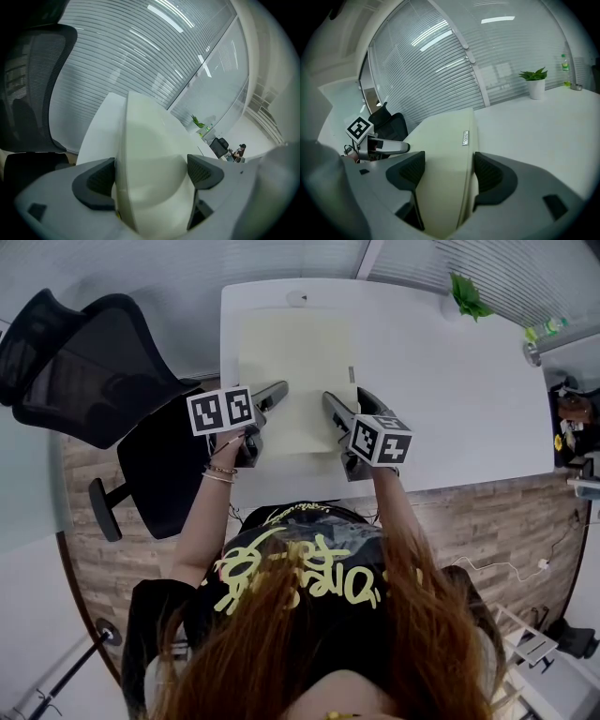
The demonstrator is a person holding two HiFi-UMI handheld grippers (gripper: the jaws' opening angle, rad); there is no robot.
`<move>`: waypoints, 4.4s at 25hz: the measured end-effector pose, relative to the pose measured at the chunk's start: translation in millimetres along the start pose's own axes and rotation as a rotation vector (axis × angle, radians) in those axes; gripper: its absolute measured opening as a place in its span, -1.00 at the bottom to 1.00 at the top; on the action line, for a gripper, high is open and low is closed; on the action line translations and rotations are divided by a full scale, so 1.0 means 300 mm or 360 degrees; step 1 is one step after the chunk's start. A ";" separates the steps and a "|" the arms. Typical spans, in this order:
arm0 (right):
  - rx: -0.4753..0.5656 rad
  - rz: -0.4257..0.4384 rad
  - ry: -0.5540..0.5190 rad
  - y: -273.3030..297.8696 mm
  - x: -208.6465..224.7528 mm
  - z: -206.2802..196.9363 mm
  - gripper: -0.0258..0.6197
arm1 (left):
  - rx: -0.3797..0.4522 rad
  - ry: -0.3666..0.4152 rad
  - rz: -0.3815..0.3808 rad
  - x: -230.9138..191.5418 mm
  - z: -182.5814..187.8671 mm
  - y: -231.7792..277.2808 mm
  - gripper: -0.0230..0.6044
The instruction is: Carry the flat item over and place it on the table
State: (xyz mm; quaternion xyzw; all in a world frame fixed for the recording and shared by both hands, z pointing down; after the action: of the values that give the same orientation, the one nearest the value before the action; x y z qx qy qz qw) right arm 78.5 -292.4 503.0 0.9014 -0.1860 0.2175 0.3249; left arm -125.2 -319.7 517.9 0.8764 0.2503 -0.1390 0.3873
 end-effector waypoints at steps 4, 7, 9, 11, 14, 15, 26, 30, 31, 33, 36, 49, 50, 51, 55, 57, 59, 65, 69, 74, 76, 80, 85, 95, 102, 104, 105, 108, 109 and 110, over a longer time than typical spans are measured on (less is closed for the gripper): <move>-0.0029 -0.0009 0.0016 0.012 0.000 -0.002 0.12 | -0.0026 -0.0016 0.0006 -0.010 -0.004 0.005 0.59; -0.0047 -0.0017 0.0015 0.019 -0.003 -0.004 0.12 | -0.0042 -0.0022 0.0018 -0.017 -0.006 0.005 0.59; -0.0059 -0.0017 0.0022 0.022 0.000 -0.002 0.12 | -0.0056 -0.0028 0.0025 -0.018 -0.006 0.008 0.59; -0.0067 -0.0020 0.0025 0.024 0.002 -0.001 0.12 | -0.0065 -0.0034 0.0026 -0.018 -0.006 0.011 0.59; -0.0076 -0.0028 0.0022 0.026 0.003 -0.003 0.12 | -0.0074 -0.0036 0.0028 -0.019 -0.008 0.014 0.59; -0.0079 -0.0030 0.0022 0.027 0.003 -0.003 0.12 | -0.0077 -0.0038 0.0029 -0.021 -0.008 0.014 0.59; -0.0086 -0.0021 0.0030 0.030 -0.002 -0.003 0.12 | -0.0082 -0.0062 0.0020 -0.025 -0.003 0.009 0.60; -0.0073 0.0010 0.0064 0.030 0.002 -0.002 0.12 | -0.0060 -0.0059 0.0023 -0.025 0.000 0.006 0.60; -0.0070 0.0010 0.0062 0.029 0.002 -0.002 0.12 | -0.0052 -0.0047 0.0033 -0.023 0.001 0.004 0.60; -0.0053 0.0011 0.0049 0.025 -0.001 0.001 0.12 | -0.0033 -0.0015 0.0059 -0.017 0.006 -0.002 0.60; -0.0017 0.0020 0.0024 0.020 -0.011 0.006 0.12 | 0.0003 0.0062 0.0113 -0.010 0.018 -0.014 0.60; 0.0100 0.0052 -0.0171 -0.003 -0.055 0.061 0.12 | 0.0215 0.0243 0.0211 0.040 0.070 -0.073 0.59; 0.0104 0.0061 -0.0185 -0.006 -0.061 0.066 0.12 | 0.0231 0.0268 0.0217 0.048 0.078 -0.081 0.59; 0.0110 0.0071 -0.0193 -0.009 -0.067 0.072 0.12 | 0.0249 0.0287 0.0217 0.057 0.086 -0.089 0.59; 0.0148 0.0135 -0.0188 -0.029 -0.094 0.107 0.12 | 0.0348 0.0303 0.0191 0.095 0.129 -0.124 0.59; 0.0167 0.0172 -0.0198 -0.043 -0.114 0.129 0.12 | 0.0393 0.0312 0.0185 0.109 0.152 -0.142 0.59; 0.0201 0.0202 -0.0222 -0.062 -0.137 0.156 0.12 | 0.0429 0.0321 0.0179 0.122 0.171 -0.161 0.59; 0.0312 0.0274 -0.0324 -0.116 -0.195 0.239 0.12 | 0.0544 0.0372 0.0173 0.173 0.231 -0.219 0.59; 0.0343 0.0342 -0.0332 -0.135 -0.223 0.269 0.12 | 0.0613 0.0427 0.0172 0.207 0.272 -0.253 0.59; 0.0404 0.0414 -0.0348 -0.169 -0.261 0.308 0.12 | 0.0689 0.0484 0.0171 0.241 0.307 -0.296 0.59; 0.0431 0.0436 -0.0356 -0.187 -0.274 0.326 0.12 | 0.0719 0.0511 0.0160 0.261 0.322 -0.315 0.59; 0.0487 0.0474 -0.0366 -0.225 -0.293 0.361 0.12 | 0.0777 0.0525 0.0109 0.305 0.347 -0.351 0.58; 0.0532 0.0510 -0.0384 -0.254 -0.302 0.391 0.12 | 0.0806 0.0642 0.0148 0.347 0.366 -0.374 0.58; 0.0567 0.0561 -0.0491 -0.287 -0.320 0.387 0.01 | 0.0832 0.0701 0.0153 0.378 0.363 -0.381 0.22; 0.0605 0.0577 -0.0477 -0.302 -0.316 0.395 -0.30 | 0.0874 0.0729 0.0178 0.386 0.365 -0.389 -0.13; 0.0606 0.0584 -0.0478 -0.307 -0.319 0.397 -0.34 | 0.0888 0.0732 0.0186 0.388 0.364 -0.392 -0.21; 0.0609 0.0586 -0.0477 -0.309 -0.320 0.398 -0.38 | 0.0896 0.0727 0.0188 0.389 0.364 -0.393 -0.26; 0.0624 0.0588 -0.0494 -0.319 -0.327 0.399 -0.45 | 0.0913 0.0722 0.0200 0.389 0.362 -0.398 -0.35; 0.0634 0.0584 -0.0506 -0.323 -0.331 0.400 -0.48 | 0.0918 0.0722 0.0205 0.389 0.361 -0.401 -0.39; 0.0648 0.0578 -0.0516 -0.326 -0.335 0.401 -0.53 | 0.0921 0.0722 0.0211 0.389 0.361 -0.404 -0.45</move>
State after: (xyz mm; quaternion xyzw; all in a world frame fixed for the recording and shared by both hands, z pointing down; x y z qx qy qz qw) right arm 73.8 -282.9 318.5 0.9229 -0.3459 0.1581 0.0600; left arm -99.3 -292.4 321.4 0.9724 0.2229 0.0191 0.0664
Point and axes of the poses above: the fingertips, and each gripper's own axes: y forward along the fingers, x to its right, z out of its top, the point moved 4 cm from there along -y, backward along the fingers, and after that the axes turned 10 degrees about y, right-handed, at the moved point
